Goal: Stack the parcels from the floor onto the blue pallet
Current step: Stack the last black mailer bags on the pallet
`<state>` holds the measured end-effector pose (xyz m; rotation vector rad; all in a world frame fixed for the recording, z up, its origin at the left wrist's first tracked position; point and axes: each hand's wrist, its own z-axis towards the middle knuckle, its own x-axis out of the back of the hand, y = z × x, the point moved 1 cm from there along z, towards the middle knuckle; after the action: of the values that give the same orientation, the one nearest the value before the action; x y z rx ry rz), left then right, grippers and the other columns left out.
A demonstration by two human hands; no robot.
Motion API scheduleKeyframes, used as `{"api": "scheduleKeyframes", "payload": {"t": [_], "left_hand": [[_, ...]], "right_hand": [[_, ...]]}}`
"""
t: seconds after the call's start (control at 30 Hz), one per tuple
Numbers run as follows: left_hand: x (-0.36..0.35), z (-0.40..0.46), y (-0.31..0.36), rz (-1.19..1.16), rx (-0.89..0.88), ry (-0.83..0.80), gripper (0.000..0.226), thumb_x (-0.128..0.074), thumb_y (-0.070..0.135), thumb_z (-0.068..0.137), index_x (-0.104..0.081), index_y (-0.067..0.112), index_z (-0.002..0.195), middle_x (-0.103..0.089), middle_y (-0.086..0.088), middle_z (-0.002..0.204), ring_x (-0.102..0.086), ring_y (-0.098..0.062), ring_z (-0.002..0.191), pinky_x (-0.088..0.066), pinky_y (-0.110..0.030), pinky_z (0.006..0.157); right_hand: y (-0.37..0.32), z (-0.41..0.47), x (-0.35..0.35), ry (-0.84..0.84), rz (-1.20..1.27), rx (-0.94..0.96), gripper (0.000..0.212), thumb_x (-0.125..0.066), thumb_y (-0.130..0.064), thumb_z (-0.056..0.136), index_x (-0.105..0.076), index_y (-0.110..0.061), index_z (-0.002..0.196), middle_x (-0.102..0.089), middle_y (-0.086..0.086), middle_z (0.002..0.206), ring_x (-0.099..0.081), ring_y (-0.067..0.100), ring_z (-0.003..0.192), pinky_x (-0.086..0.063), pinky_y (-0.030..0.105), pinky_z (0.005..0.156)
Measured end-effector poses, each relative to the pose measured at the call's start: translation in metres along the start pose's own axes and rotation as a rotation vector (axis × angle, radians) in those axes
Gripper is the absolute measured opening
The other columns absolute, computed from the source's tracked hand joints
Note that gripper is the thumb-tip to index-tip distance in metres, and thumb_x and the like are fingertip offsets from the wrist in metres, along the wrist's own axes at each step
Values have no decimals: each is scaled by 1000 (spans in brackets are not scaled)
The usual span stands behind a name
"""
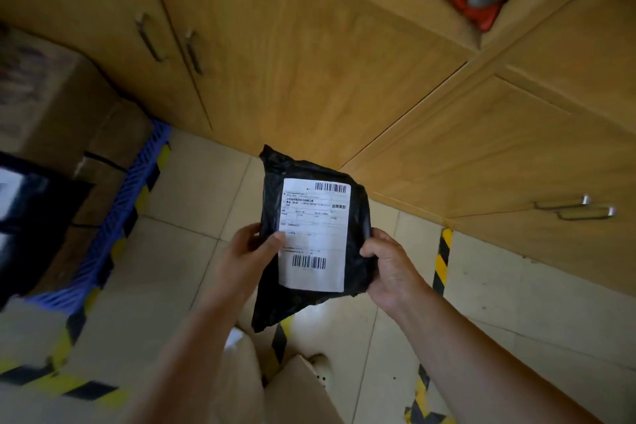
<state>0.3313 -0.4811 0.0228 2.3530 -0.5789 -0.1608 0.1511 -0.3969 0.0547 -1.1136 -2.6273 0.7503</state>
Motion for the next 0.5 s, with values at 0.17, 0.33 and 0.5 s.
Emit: {"api": "scheduleKeyframes", "payload": {"t": [0.17, 0.33, 0.5], "left_hand": [[44, -83, 87, -53, -49, 11, 17, -71, 24, 82, -65, 18, 97, -74, 2, 85, -72, -15, 74, -57, -31, 64], [84, -158, 146, -106, -109, -41, 11, -66, 17, 87, -67, 16, 98, -75, -2, 90, -72, -22, 84, -57, -45, 81], [112, -220, 172, -63, -220, -94, 20, -61, 17, 91, -64, 14, 110, -74, -1, 99, -70, -21, 92, -54, -47, 87]], "right_hand": [[-40, -98, -37, -102, 24, 19, 33, -49, 0, 62, -54, -10, 94, -61, 14, 91, -58, 29, 81, -44, 35, 65], [-84, -186, -67, -226, 43, 62, 44, -61, -5, 61, -58, -5, 105, -65, 19, 107, -65, 28, 88, -53, 35, 70], [-128, -252, -103, -261, 47, 86, 42, -61, -41, 80, -68, -13, 112, -70, 11, 111, -66, 25, 100, -50, 37, 79]]}}
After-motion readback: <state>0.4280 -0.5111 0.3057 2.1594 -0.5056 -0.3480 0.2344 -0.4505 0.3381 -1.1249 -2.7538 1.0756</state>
